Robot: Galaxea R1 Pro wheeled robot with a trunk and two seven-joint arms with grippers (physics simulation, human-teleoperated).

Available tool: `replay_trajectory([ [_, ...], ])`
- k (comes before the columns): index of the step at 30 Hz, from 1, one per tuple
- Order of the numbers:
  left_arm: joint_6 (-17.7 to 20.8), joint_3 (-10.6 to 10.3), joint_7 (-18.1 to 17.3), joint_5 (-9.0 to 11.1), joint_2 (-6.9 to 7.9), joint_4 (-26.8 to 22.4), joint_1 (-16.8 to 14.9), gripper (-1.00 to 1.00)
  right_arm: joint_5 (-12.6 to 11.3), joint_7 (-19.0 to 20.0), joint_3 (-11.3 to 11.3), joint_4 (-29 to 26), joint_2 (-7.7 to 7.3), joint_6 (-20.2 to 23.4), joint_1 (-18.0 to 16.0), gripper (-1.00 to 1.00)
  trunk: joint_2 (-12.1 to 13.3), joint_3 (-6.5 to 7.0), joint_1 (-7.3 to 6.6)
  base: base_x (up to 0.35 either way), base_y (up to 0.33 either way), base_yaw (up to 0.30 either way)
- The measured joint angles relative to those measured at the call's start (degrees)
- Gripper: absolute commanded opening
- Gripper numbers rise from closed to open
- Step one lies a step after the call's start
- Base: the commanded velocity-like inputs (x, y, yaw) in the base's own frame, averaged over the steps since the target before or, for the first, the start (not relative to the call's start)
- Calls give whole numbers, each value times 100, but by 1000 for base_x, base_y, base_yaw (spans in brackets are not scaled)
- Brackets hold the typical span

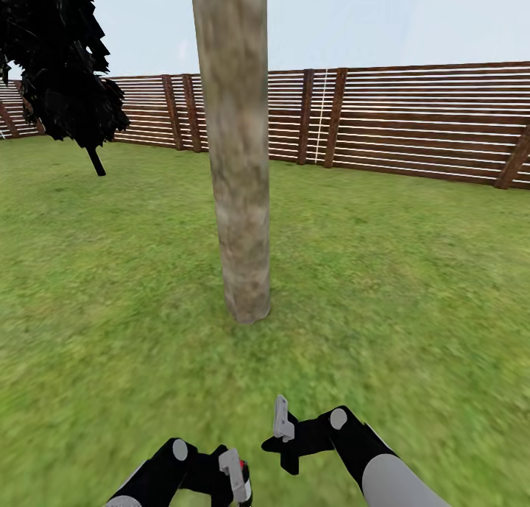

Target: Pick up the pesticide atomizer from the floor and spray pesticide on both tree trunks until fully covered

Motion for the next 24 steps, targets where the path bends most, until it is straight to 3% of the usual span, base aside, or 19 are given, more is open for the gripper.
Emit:
replay_trajectory([
  [4,-15,-7,-147,160,-46,0,-10,-100,0,0,0,-1,0,1,0,-100,0,0,0,0,0,0],
  [10,-26,-2,-167,186,-178,-9,-38,-100,0,0,0,-1,0,0,0,-100,0,0,0,0,0,0],
  [16,-34,2,-167,192,-215,-9,-156,-100,0,0,0,0,0,-1,0,-100,0,0,0,0,0,0],
  [19,-259,2,-175,472,-210,-5,-180,-100,0,1,0,-1,0,-2,0,-100,0,0,0,0,0,0],
  [24,-350,0,-259,531,-208,0,-179,-100,0,2,0,-1,0,-3,0,-100,0,0,0,0,0,0],
])
